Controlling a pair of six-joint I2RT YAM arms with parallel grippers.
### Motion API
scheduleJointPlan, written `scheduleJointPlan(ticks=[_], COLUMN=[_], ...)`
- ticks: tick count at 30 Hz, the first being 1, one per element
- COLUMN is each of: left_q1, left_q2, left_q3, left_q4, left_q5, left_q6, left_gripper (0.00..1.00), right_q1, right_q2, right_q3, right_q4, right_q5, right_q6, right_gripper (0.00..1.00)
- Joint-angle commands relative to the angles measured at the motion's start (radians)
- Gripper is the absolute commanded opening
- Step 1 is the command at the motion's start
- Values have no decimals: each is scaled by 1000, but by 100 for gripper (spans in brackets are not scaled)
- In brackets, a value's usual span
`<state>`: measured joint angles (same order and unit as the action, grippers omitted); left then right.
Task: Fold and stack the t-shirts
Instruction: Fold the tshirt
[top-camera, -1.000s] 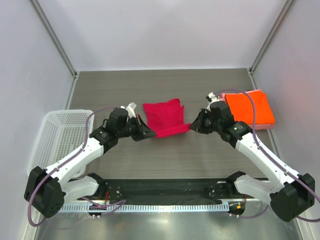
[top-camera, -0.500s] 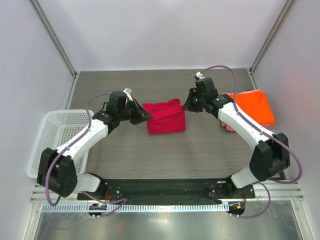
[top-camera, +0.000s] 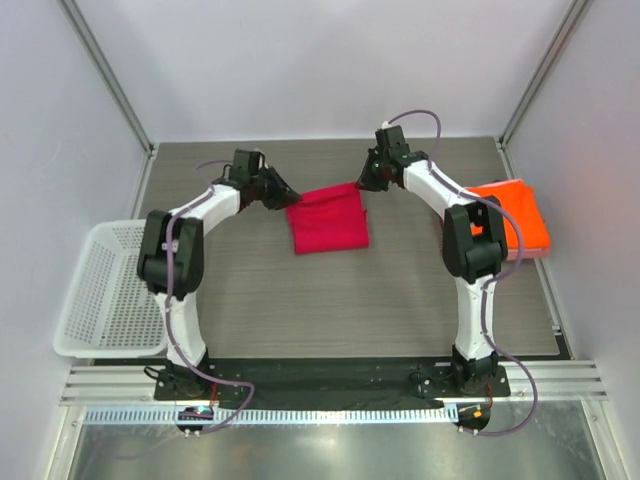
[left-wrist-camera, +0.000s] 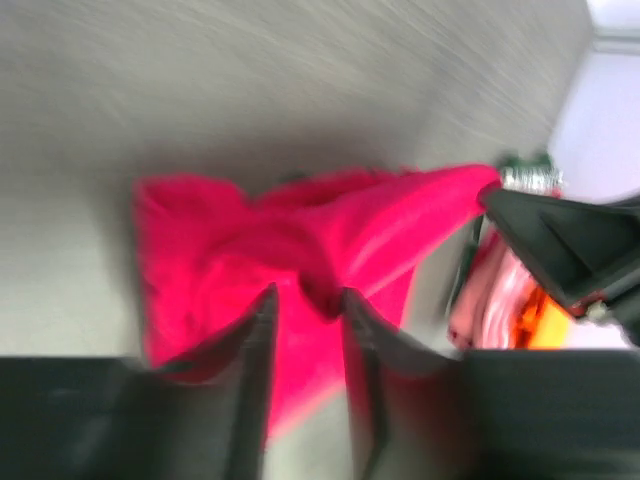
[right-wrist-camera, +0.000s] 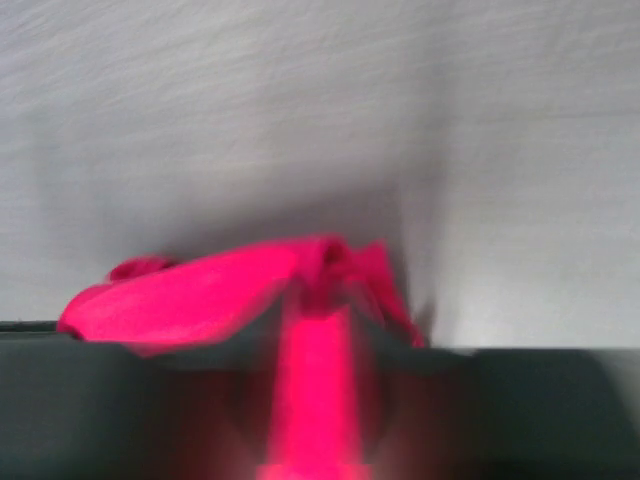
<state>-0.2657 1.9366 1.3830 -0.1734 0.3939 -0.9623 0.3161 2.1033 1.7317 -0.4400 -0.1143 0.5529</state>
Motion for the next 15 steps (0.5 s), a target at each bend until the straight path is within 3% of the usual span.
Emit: scheduleJointPlan(ticks=[1, 2, 4, 6, 11, 15], left_q1=[43, 45, 43, 42, 40, 34], left_q2=[157, 169, 151, 73, -28, -18], left_q3=[118, 137, 119, 58, -44, -101], left_q4=[35, 34, 45, 49, 72, 109], left_q5=[26, 29, -10, -61, -84, -56], left_q6=[-7, -4, 14, 65, 116, 91], left_gripper=[38, 50, 78, 91, 92, 89], right_q1=[-34, -32, -31, -32, -52, -63], right_q2=[98, 104, 89, 25, -74, -48], right_q3=[152, 154, 122, 13, -219, -261], right_q4=[29, 32, 76, 119, 259, 303], right_q5=[38, 33, 25, 10, -70, -169], right_q6=[25, 27, 19, -13, -41, -36], right_gripper=[48, 62, 78, 79, 74, 71])
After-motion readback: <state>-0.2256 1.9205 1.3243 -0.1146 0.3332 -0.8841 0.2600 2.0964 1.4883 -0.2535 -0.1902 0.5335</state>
